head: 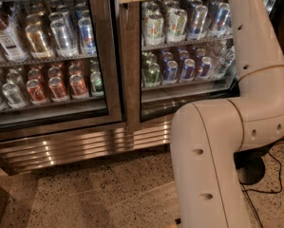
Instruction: Open right fridge door
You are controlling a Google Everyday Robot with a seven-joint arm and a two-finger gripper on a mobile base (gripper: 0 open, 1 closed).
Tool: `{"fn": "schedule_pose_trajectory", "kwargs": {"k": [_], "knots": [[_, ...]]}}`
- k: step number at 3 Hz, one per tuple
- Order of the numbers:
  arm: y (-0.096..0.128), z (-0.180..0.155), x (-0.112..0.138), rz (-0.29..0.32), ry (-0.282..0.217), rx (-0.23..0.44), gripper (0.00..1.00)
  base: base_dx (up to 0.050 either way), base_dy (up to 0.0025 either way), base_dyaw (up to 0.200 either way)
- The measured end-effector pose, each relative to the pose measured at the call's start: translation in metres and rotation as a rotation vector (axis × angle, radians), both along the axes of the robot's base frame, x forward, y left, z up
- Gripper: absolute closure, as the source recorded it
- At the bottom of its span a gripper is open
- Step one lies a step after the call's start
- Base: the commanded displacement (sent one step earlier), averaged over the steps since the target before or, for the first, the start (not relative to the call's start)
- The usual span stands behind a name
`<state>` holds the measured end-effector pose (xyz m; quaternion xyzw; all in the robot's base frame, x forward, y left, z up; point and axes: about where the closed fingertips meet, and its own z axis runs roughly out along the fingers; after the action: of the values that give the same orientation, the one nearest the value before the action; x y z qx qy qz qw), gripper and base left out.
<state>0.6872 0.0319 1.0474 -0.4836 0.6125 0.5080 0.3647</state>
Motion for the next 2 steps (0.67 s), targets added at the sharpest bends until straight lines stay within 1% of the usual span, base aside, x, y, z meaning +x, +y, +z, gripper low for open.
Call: {"fn": "schedule_pose_trajectory", "kwargs": {"k": [1,2], "knots": [[-0.0013,-0.0004,-0.0002,0.0,0.0,0.0,1.0,0.0,0.0,0.0],[-0.0066,0.0018,-0.008,0.016,0.025,0.002,1.0,0.0,0.0,0.0]]}}
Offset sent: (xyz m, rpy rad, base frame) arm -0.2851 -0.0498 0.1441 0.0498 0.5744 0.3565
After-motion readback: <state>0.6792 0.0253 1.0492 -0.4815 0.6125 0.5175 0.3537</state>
